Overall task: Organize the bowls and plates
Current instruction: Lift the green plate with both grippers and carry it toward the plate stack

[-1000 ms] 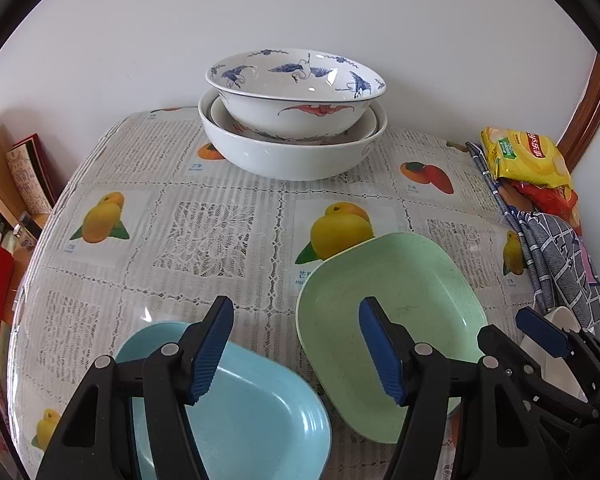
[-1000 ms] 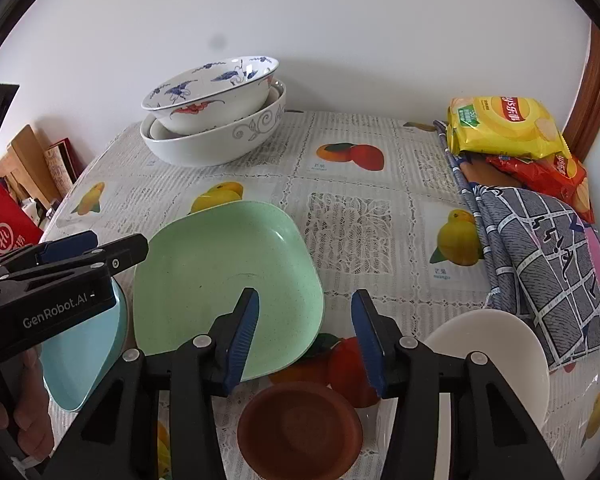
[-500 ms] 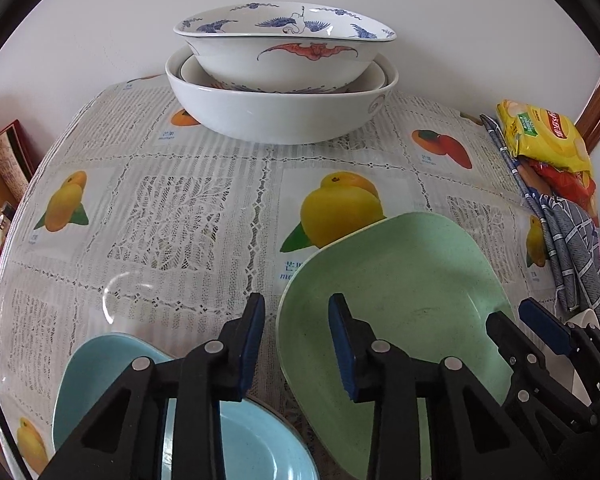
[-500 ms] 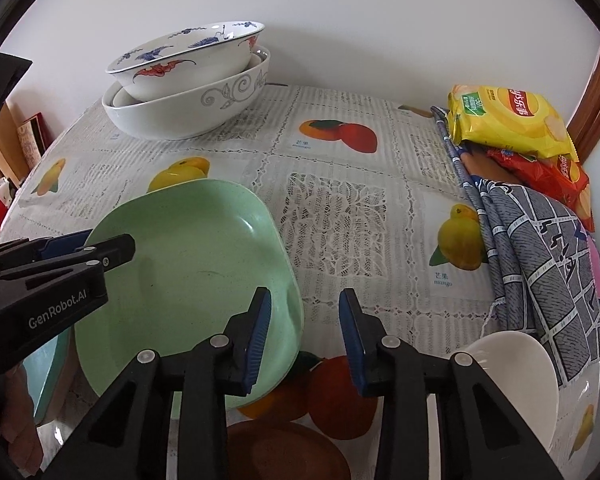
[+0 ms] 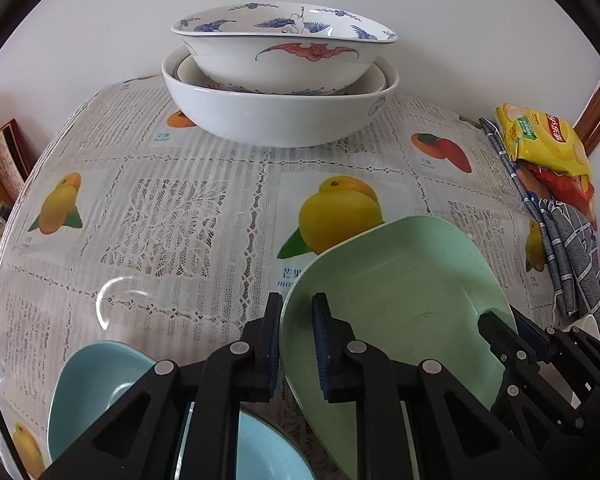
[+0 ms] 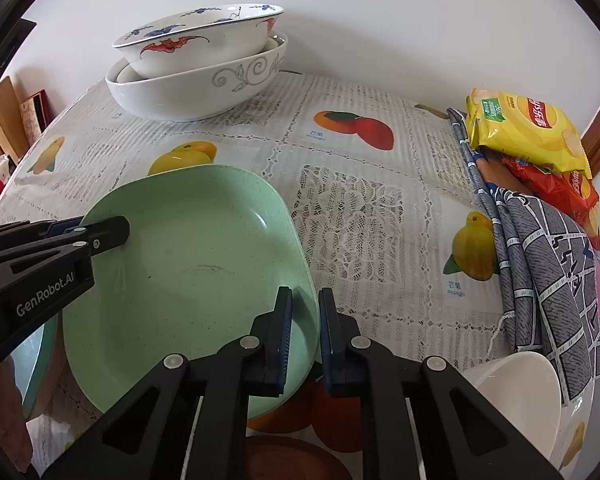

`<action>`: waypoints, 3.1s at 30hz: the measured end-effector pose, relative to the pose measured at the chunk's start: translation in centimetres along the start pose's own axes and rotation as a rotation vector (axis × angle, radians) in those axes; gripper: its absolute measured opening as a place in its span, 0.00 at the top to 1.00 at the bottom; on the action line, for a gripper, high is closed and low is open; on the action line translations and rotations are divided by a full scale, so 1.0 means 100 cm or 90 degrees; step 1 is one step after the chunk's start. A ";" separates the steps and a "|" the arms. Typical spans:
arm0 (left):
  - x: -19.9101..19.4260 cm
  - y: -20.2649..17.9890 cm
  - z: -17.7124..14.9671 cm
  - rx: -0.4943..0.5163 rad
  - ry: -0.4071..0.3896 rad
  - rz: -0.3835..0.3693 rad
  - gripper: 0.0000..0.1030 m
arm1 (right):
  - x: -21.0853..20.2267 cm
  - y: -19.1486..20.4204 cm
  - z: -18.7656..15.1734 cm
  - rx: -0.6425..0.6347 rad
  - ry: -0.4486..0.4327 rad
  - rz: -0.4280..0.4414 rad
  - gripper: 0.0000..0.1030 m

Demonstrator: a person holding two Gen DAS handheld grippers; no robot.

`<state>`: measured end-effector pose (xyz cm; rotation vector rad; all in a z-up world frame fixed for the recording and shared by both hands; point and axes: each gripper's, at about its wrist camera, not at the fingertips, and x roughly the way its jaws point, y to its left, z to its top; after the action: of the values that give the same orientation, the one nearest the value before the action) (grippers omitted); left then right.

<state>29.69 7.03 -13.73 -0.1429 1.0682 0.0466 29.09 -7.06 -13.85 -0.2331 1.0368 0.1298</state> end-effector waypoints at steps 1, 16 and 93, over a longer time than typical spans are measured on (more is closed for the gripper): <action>-0.001 0.001 0.000 0.001 -0.002 -0.003 0.86 | -0.001 -0.001 0.000 0.006 -0.005 0.001 0.88; -0.068 -0.011 -0.004 0.010 -0.070 -0.039 0.88 | -0.070 -0.030 -0.008 0.080 -0.081 0.036 0.91; -0.178 0.033 -0.088 -0.017 -0.132 -0.031 0.88 | -0.187 0.030 -0.071 0.082 -0.140 0.047 0.91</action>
<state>13.13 9.64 -2.61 -0.1840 0.8574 0.0315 13.08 -5.86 -1.52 -0.0618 0.8318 0.1520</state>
